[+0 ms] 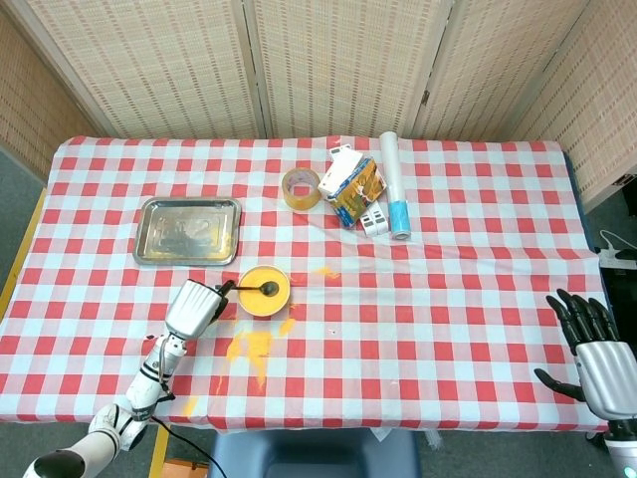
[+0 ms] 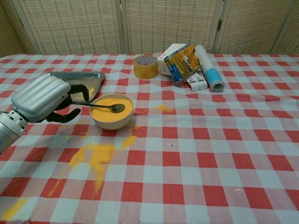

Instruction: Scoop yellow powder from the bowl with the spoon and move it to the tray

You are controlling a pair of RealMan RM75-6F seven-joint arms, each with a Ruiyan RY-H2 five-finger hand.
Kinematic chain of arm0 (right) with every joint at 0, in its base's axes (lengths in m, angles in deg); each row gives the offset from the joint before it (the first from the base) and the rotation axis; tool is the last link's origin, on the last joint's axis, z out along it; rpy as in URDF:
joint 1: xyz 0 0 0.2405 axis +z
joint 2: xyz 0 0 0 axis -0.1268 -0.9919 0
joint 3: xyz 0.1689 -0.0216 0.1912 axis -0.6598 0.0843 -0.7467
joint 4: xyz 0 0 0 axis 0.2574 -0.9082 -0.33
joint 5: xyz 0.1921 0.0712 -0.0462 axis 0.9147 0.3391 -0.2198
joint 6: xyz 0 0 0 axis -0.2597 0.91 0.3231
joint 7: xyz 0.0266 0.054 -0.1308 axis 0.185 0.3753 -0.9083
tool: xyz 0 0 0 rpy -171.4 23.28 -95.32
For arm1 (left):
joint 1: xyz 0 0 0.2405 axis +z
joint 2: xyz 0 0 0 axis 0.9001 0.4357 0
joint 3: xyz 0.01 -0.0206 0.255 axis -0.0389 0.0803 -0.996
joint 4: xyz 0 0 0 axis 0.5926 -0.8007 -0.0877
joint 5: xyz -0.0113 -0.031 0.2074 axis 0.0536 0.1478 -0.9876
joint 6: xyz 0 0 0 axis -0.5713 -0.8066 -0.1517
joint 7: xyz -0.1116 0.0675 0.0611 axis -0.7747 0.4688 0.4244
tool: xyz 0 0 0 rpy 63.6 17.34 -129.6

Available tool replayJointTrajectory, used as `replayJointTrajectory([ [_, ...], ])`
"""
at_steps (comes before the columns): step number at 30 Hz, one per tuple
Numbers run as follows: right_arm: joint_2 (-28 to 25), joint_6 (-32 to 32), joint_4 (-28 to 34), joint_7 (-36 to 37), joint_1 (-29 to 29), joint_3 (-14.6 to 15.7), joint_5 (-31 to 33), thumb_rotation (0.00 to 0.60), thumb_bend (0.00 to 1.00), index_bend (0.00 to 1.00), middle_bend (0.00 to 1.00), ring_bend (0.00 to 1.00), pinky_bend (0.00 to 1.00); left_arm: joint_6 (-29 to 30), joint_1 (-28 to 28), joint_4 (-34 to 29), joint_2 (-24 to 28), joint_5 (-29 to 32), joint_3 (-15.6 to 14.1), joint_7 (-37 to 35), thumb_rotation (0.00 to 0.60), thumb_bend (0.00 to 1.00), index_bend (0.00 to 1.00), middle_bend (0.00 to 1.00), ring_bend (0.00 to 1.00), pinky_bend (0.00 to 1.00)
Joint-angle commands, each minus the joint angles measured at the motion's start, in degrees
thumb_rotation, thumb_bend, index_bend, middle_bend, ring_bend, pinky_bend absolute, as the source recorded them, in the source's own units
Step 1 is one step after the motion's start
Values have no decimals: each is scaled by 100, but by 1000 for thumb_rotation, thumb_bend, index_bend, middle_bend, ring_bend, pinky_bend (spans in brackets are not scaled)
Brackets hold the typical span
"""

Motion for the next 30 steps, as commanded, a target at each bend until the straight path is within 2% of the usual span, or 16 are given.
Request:
replayJointTrajectory([
  [1, -8, 14, 0, 11, -9, -2, 2, 600, 36, 0, 0, 0, 0, -13, -52, 163, -92, 24, 31, -75, 600, 419, 431, 1000, 1000, 1000],
  [8, -25, 57, -3, 31, -33, -4, 3, 600, 36, 0, 0, 0, 0, 28, -39, 477, -172, -8, -40, -100, 600, 434, 433, 1000, 1000, 1000],
  [30, -19, 40, 10, 1, -32, -8, 11, 600, 36, 0, 0, 0, 0, -87, -49, 927, -321, 47, -116, -105, 600, 449, 459, 1000, 1000, 1000],
])
